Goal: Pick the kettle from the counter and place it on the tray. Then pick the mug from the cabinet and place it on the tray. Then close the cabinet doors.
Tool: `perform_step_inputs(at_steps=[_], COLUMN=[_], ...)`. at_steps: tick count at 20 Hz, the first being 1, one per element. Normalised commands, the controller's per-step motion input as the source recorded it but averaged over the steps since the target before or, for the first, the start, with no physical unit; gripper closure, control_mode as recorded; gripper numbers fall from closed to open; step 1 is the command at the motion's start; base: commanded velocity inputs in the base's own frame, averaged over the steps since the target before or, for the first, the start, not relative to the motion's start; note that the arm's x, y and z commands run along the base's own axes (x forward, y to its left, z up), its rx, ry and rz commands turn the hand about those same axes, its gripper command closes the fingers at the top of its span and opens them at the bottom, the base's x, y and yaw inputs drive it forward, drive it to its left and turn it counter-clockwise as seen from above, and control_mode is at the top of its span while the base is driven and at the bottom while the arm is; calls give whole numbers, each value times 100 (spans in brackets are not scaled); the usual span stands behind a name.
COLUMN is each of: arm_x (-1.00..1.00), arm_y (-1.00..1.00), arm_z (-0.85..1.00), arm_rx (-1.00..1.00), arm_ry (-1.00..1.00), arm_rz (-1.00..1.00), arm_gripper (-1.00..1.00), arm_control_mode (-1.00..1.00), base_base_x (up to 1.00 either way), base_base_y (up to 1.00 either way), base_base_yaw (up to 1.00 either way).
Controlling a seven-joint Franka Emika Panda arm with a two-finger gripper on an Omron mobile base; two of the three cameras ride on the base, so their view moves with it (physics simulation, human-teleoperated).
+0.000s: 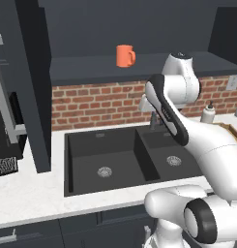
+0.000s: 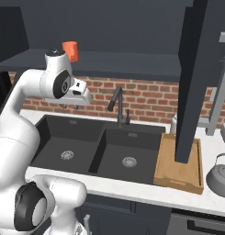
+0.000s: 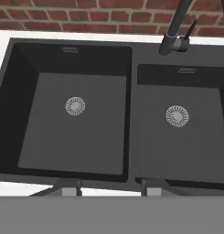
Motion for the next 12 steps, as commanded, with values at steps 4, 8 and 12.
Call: perform_step_inputs(at_steps=[4,8,12], arm_x=[-9,-18,-45], arm_y=[0,0,-10], arm_z=[0,-16,-20], arm_rx=[0,-5,-6], arm_ry=[-2,11,4], arm_rz=[0,0,-2], arm_gripper=[-100,-100,-100], arm_control_mode=[-100,-100,-100], base_base_x=[0,0,0], base_base_y=[0,0,0], base_base_yaw=[0,0,0])
